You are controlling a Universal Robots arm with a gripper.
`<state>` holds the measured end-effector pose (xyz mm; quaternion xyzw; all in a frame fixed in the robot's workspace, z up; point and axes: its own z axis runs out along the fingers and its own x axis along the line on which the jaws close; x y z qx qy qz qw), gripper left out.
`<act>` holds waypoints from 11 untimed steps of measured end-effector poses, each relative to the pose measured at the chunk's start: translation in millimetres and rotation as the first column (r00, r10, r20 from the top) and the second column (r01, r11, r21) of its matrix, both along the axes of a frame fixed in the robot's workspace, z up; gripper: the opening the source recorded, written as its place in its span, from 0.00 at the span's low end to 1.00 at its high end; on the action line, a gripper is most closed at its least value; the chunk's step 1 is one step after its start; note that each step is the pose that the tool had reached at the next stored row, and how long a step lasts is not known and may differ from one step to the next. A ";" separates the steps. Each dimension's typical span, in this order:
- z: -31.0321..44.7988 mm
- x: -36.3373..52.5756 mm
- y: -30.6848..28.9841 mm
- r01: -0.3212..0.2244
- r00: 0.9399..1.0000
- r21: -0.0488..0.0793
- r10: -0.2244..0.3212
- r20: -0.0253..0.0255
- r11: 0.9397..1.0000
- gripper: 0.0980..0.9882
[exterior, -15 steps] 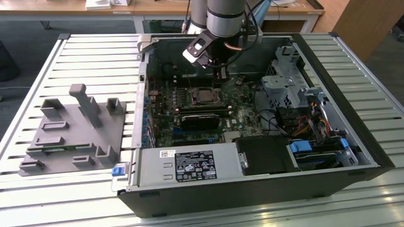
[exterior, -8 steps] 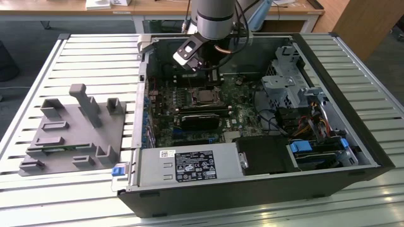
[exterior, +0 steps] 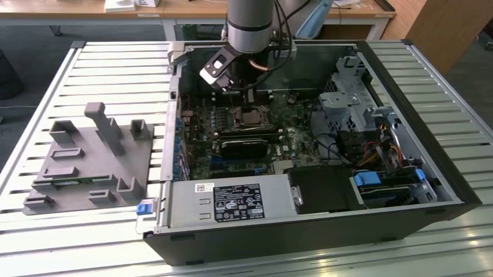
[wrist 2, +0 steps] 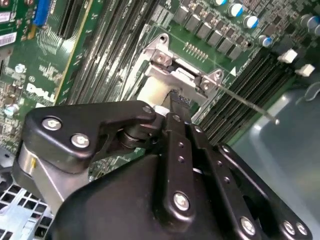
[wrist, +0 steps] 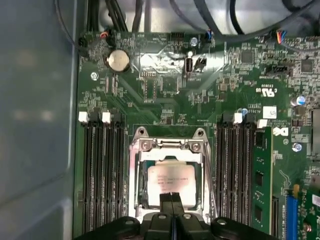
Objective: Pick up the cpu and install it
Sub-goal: 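Close the cpu cover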
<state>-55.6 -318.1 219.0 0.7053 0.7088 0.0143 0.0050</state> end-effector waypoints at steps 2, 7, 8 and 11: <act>-2.5 -1.4 0.1 0.000 1.000 0.000 0.000 0.000 1.000 0.01; -9.5 -4.4 0.1 0.000 1.000 0.000 0.000 0.000 1.000 0.01; -10.5 -4.7 0.1 0.000 1.000 0.000 0.000 0.000 1.000 0.01; -12.5 -4.8 0.1 0.000 1.000 0.000 0.000 0.000 1.000 0.01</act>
